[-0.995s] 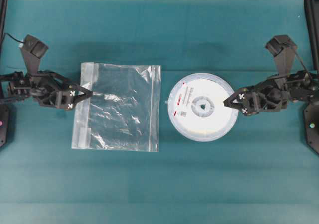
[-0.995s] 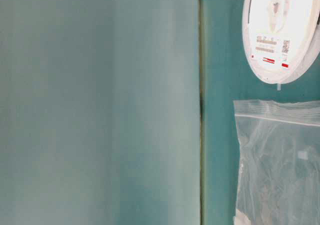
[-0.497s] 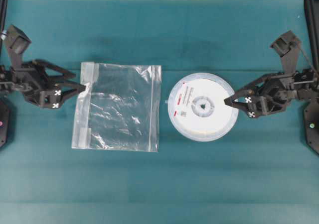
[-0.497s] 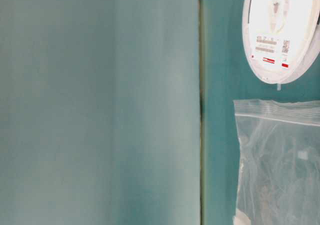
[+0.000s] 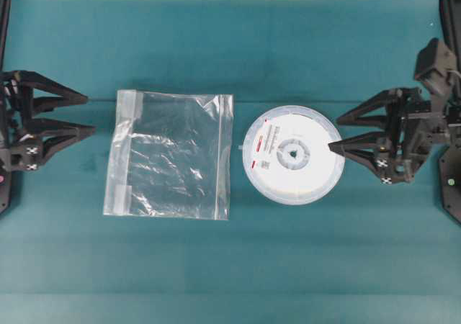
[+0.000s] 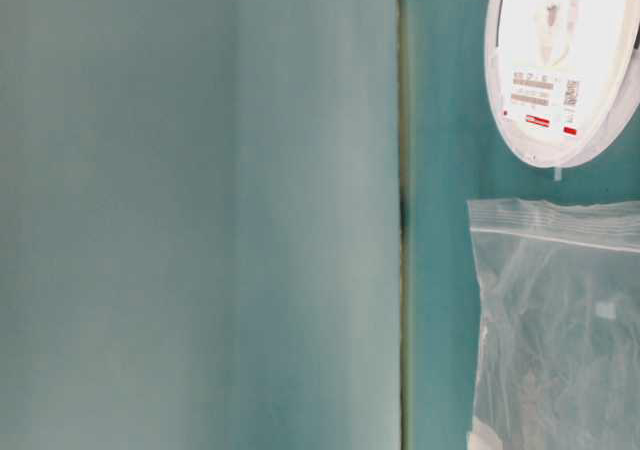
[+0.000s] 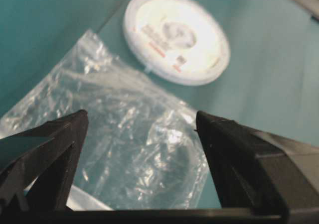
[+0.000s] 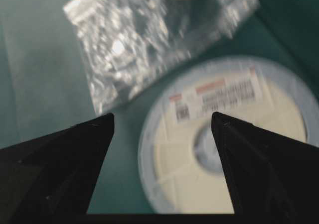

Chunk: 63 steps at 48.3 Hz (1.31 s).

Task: Take out the reel from the clear zip bag.

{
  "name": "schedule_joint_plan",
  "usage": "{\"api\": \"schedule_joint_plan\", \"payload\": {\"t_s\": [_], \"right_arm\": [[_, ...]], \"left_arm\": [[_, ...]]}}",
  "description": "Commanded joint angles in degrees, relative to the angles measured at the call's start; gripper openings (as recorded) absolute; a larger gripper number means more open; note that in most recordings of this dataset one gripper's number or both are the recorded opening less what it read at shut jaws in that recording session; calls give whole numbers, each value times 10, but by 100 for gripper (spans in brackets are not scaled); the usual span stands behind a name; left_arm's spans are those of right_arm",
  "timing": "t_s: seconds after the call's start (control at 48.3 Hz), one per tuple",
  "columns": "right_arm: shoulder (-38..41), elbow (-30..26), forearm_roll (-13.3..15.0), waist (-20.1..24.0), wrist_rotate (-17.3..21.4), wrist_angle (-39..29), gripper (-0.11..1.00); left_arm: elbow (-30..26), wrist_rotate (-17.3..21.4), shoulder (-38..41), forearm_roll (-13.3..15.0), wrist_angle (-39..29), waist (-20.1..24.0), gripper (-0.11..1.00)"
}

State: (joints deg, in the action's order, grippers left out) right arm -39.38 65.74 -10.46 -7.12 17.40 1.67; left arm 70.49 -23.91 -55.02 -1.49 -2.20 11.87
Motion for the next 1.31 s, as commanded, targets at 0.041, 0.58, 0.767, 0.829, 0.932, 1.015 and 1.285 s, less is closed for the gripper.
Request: {"api": "schedule_joint_plan", "payload": {"t_s": [0.041, 0.58, 0.767, 0.829, 0.932, 1.015, 1.285], "right_arm": [[-21, -18, 33, 6, -61, 31, 94], [-89, -21, 35, 15, -105, 27, 94], [-90, -20, 36, 25, -107, 26, 94], [-90, -20, 36, 27, -108, 26, 94], [-90, -20, 38, 30, -108, 26, 94], [-90, -20, 38, 30, -107, 25, 94], [-90, -20, 38, 30, -108, 26, 94]], "left_arm": [[-15, 31, -11, -2, 1, -9, 94], [-31, 87, -29, -2, 4, -10, 94], [-33, 111, -31, -2, 4, -10, 94], [-34, 118, -33, -2, 4, -10, 94], [-34, 125, -35, -2, 4, -10, 94], [-33, 126, -36, -2, 4, -10, 94], [-34, 126, -36, -2, 4, -10, 94]]}}
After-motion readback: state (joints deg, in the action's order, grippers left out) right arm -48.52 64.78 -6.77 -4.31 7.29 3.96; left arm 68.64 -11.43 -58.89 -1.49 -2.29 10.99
